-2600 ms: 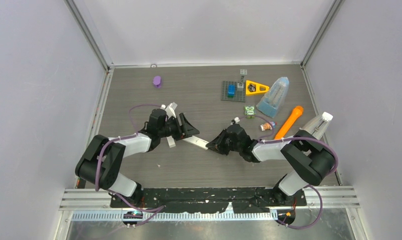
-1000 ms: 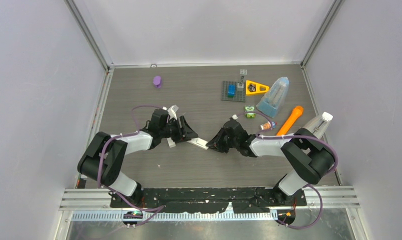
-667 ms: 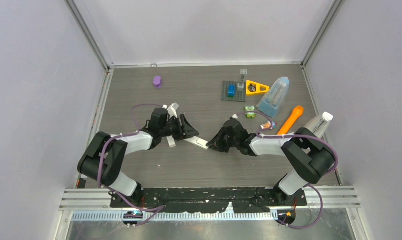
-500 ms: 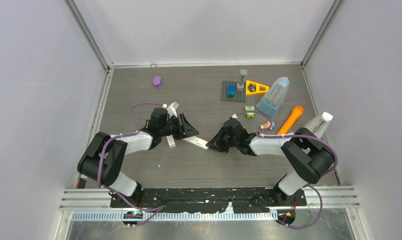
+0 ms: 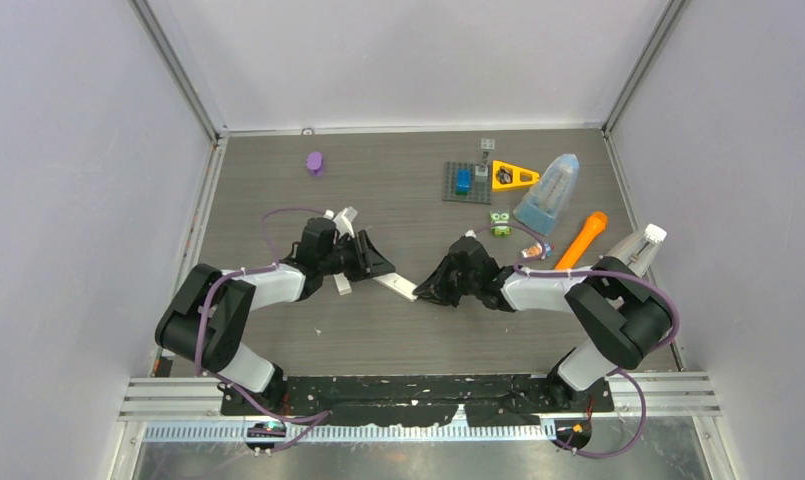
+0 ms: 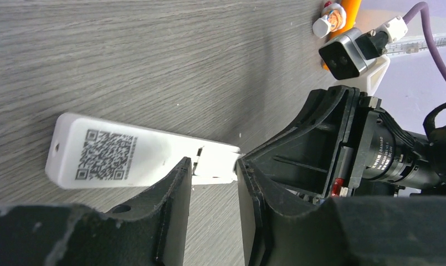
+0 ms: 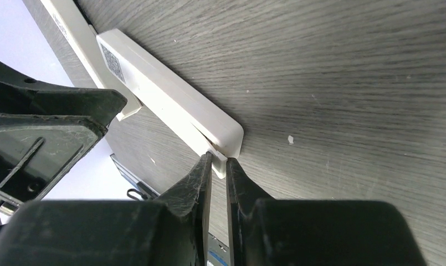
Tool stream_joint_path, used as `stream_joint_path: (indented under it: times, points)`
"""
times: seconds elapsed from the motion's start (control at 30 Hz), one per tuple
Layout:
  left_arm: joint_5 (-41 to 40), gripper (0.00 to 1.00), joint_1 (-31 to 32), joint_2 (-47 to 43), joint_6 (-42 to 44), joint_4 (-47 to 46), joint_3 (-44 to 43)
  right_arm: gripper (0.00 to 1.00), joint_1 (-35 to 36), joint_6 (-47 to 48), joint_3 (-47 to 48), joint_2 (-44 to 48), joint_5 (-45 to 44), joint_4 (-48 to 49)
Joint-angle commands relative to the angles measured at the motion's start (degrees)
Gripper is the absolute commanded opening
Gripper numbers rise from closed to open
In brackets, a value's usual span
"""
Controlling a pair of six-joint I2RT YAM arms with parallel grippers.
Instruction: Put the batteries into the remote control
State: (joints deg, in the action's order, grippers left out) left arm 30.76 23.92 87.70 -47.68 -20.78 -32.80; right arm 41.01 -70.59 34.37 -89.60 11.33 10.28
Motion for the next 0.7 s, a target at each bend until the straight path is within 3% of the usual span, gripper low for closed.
stream_joint_path:
  times: [0.0, 0.3, 0.67]
  points:
    - [-1.33, 0.36, -0.27, 0.02, 1.95, -0.17, 0.72, 0.05, 0.1, -0.95, -3.08, 1.51, 2.17, -5.05]
    - [-3.24, 0.34, -0.19, 0.4, 2.63, 1.45, 1.06, 0.05, 0.11, -5.19, -5.92, 3.73, 2.54, -1.83]
    - [-3.42, 0.34, -0.16, 0.19, 2.59, 1.96, 0.88, 0.05, 0.38, -7.62, -2.85, -1.94, 1.57, 0.04]
